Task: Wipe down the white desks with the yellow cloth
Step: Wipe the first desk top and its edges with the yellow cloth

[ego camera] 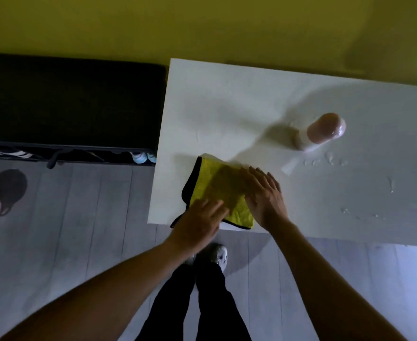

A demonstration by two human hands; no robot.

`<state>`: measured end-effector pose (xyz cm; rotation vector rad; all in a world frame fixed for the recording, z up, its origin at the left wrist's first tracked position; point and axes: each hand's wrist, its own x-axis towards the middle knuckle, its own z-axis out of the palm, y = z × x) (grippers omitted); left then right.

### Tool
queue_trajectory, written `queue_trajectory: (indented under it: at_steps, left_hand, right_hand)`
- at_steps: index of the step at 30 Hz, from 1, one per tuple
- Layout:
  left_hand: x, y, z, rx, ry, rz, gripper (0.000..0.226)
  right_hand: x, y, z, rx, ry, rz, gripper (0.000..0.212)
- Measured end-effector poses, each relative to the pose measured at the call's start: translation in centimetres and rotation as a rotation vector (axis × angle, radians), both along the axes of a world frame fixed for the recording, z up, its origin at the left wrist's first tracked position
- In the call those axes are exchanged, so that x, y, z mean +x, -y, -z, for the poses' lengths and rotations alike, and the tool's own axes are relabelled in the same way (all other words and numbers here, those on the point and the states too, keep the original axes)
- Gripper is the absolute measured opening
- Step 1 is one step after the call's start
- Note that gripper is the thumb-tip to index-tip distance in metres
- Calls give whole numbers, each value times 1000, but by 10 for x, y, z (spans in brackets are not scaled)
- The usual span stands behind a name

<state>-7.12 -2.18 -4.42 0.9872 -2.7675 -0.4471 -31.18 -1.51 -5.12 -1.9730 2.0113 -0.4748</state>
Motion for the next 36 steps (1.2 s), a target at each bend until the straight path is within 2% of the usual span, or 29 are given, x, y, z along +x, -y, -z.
queue_trajectory:
  at_steps: [3,6,8,10,13,16,18,21,24,28,30,31,32,34,36]
  left_hand:
    - [-20,-23,1,160,94,-32,81]
    - [-24,-34,-6,207,214,-118,116]
    - [-20,-39,-9,190,262,-155,122]
    - [-9,-43,-5,142,304,-144,112]
    - [8,-42,1,93,312,-99,98]
    - [19,-41,-1,28,218,-52,74]
    - [25,-42,-7,35,133,-104,61]
    - [26,-45,-18,189,4,-269,46]
    - [24,-40,-34,387,-83,-360,28]
    - [20,-12,-55,601,-159,-539,45]
    - [14,7,-59,675,-198,-665,36]
    - [13,16,-58,703,-209,-727,32]
    - [13,24,-57,710,-216,-777,34]
    - [18,38,-53,634,-180,-789,44]
    - [27,43,-47,481,-88,-665,42]
  right_hand:
    - [-2,-2,-3,11,15,5,47]
    - [10,-13,-15,98,35,124,35]
    - [18,-25,-20,237,108,247,31]
    - [27,-43,-24,341,257,337,33]
    - [41,-67,-36,378,520,391,37]
    - [45,-74,-46,375,647,486,45]
    - [43,-75,-49,388,700,508,48]
    - [39,-75,-54,470,802,505,31]
    - [37,-69,-65,535,957,697,13]
    - [39,-42,-79,476,1353,1021,13]
    - [39,-23,-83,376,1597,1107,19]
    - [39,-15,-82,338,1635,1114,22]
    - [40,-8,-80,316,1557,1087,26]
    - [43,-1,-72,329,1138,926,31]
    - [51,-5,-68,278,719,668,28]
